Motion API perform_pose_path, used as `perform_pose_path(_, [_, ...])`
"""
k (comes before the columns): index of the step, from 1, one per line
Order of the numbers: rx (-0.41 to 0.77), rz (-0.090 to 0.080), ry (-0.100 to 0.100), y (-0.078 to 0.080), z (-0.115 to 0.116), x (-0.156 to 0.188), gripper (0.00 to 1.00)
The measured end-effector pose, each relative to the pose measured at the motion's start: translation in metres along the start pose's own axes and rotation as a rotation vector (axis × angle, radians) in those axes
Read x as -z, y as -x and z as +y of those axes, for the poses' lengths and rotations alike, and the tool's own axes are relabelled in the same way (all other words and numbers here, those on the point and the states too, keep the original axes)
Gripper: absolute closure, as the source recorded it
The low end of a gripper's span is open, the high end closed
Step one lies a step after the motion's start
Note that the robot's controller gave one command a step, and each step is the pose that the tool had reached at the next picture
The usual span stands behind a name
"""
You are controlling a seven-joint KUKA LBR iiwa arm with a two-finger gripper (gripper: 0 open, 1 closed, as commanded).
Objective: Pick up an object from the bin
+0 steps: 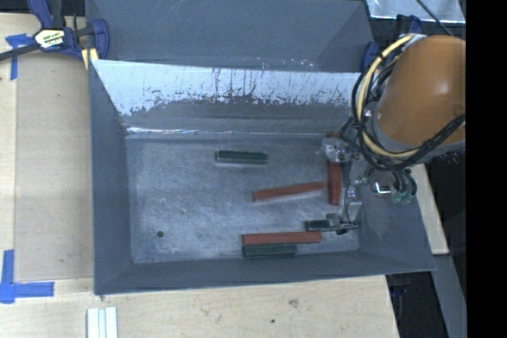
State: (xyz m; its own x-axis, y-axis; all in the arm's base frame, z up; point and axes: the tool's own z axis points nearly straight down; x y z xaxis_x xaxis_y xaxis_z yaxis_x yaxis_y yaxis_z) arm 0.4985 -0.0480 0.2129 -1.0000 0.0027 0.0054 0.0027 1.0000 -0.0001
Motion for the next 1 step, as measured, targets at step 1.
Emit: perform_pose_path(1, [0.046, -0.006, -0.001, 0.0106, -0.0382, -0.0290, 0.00])
